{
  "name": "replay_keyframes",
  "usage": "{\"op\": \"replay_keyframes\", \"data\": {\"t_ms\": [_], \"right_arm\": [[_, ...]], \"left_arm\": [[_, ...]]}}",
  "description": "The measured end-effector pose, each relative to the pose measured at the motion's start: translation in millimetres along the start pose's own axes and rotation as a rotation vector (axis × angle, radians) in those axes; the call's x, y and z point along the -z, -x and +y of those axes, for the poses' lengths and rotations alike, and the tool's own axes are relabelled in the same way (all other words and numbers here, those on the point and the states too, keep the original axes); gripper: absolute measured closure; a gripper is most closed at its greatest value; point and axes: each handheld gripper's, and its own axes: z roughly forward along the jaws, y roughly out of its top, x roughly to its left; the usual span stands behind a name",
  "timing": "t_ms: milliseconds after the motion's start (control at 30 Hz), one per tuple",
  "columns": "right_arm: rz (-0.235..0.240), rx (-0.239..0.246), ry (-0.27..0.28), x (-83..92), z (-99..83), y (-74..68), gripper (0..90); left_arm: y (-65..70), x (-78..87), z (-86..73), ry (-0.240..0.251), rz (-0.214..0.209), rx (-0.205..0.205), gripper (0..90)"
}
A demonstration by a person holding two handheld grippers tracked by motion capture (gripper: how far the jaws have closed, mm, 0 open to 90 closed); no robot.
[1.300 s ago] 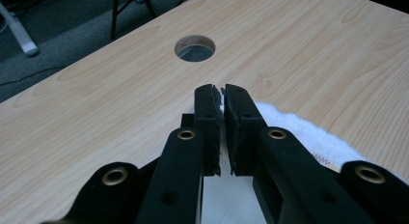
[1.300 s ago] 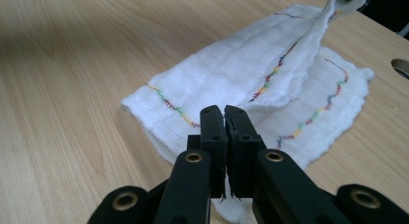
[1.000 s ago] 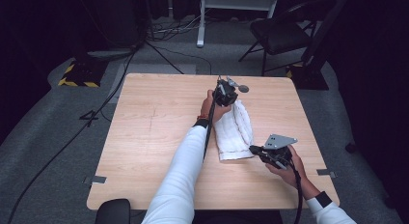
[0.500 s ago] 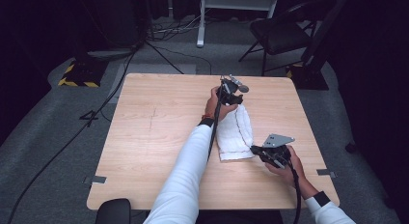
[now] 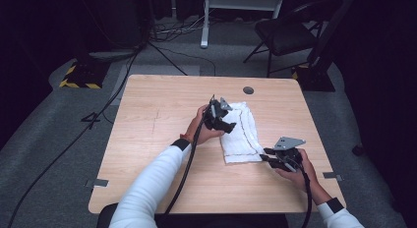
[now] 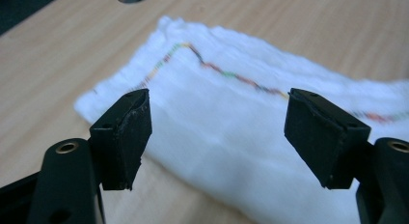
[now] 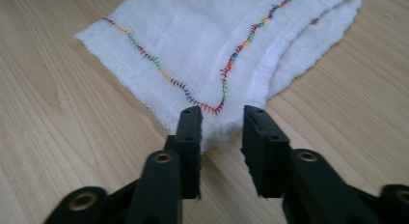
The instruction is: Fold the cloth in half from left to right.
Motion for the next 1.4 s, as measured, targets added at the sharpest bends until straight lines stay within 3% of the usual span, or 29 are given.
{"op": "replay_keyframes", "data": {"t_ms": [100, 200, 333, 500, 700, 967, 1100, 1400], "right_arm": [[-0.001, -0.011, 0.028, 2.9, 0.8, 4.7, 57.0], [-0.004, -0.033, 0.061, 3.6, 1.8, 11.8, 55.3], [-0.022, -0.032, 0.062, -4.5, 2.3, 20.8, 53.9], [-0.074, 0.027, 0.020, -23.3, 5.4, 28.7, 53.3], [-0.034, 0.020, -0.014, -41.6, 9.8, 34.5, 54.0], [-0.019, 0.027, -0.022, -42.4, 11.4, 32.6, 53.9], [0.005, 0.030, -0.024, -41.3, 11.1, 26.8, 54.9], [0.068, 0.053, -0.031, -37.9, 11.0, 10.8, 54.9]], "left_arm": [[16.0, 6.3, -20.5, -0.033, -0.012, -0.011, 24.8], [28.7, 8.7, -32.0, -0.051, -0.047, -0.015, 25.0], [40.0, 5.9, -41.0, -0.059, -0.065, -0.037, 24.9], [42.1, -1.2, -44.1, -0.082, -0.118, -0.089, 34.2], [37.9, -4.7, -47.7, -0.099, -0.151, -0.085, 43.7], [40.0, -0.3, -51.4, -0.122, -0.161, -0.087, 51.5], [37.6, 3.0, -56.6, -0.117, -0.186, -0.062, 52.7], [43.8, 16.0, -66.9, -0.124, -0.182, -0.075, 54.3]]}}
